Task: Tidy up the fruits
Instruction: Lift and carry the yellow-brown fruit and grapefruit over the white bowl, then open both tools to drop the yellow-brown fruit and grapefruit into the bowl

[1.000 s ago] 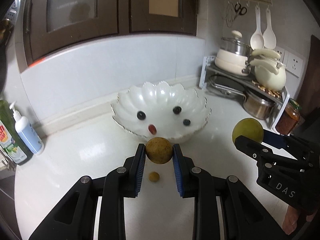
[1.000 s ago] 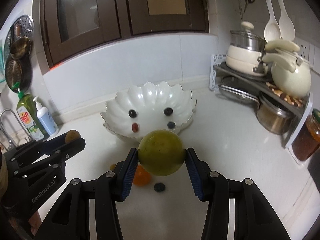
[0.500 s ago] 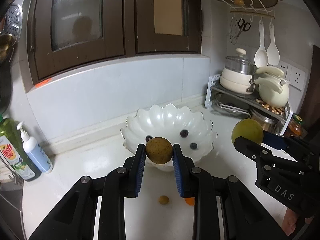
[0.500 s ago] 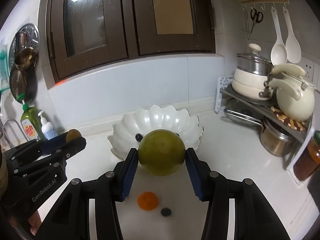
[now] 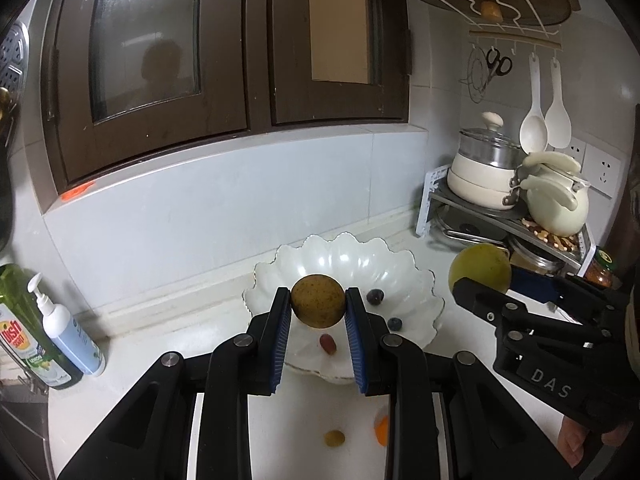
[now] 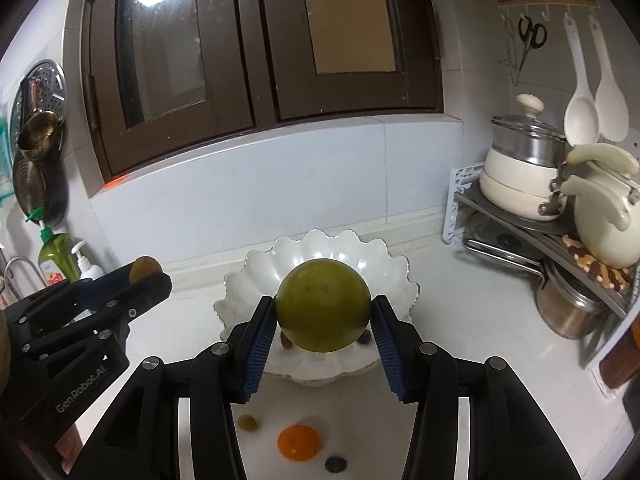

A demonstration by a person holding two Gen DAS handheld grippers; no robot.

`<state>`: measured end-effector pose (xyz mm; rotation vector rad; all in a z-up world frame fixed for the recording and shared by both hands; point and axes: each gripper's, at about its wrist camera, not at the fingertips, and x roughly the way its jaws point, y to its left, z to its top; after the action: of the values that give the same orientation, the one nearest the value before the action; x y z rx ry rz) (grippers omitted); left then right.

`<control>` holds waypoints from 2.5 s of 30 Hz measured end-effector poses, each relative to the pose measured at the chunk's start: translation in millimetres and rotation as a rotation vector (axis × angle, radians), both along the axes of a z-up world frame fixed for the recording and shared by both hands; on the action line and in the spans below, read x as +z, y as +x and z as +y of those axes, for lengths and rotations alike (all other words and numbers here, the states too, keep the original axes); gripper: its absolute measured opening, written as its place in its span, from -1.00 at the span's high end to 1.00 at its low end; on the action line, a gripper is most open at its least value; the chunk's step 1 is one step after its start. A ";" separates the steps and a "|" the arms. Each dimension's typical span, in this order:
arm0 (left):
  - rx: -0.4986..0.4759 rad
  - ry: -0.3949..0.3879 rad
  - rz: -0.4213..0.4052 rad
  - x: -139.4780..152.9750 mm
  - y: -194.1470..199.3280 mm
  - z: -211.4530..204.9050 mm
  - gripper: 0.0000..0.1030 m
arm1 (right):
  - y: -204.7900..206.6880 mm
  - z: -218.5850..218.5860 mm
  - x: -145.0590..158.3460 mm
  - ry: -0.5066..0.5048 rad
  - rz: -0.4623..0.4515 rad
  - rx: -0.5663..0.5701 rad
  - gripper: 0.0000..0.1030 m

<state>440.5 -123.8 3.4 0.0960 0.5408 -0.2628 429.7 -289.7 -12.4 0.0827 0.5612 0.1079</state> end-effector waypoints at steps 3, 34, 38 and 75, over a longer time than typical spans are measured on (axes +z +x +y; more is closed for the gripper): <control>-0.001 0.007 0.002 1.5 9.3 -3.2 0.46 | 13.7 -1.4 0.7 0.001 0.013 0.011 0.04; 0.008 0.068 0.235 -49.3 146.2 -28.1 0.46 | 166.1 -17.7 -47.9 -0.044 0.250 0.026 0.04; -0.003 0.078 0.290 -62.7 166.4 -33.7 0.46 | 182.9 -17.6 -59.6 -0.045 0.295 0.034 0.04; 0.044 0.146 0.475 -127.7 247.8 -50.3 0.24 | 251.9 -21.9 -119.1 -0.034 0.509 0.051 0.03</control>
<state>688.3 -174.1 -124.3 0.1644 1.0336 -0.2021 681.6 -311.7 -131.6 0.0623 1.0740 0.1271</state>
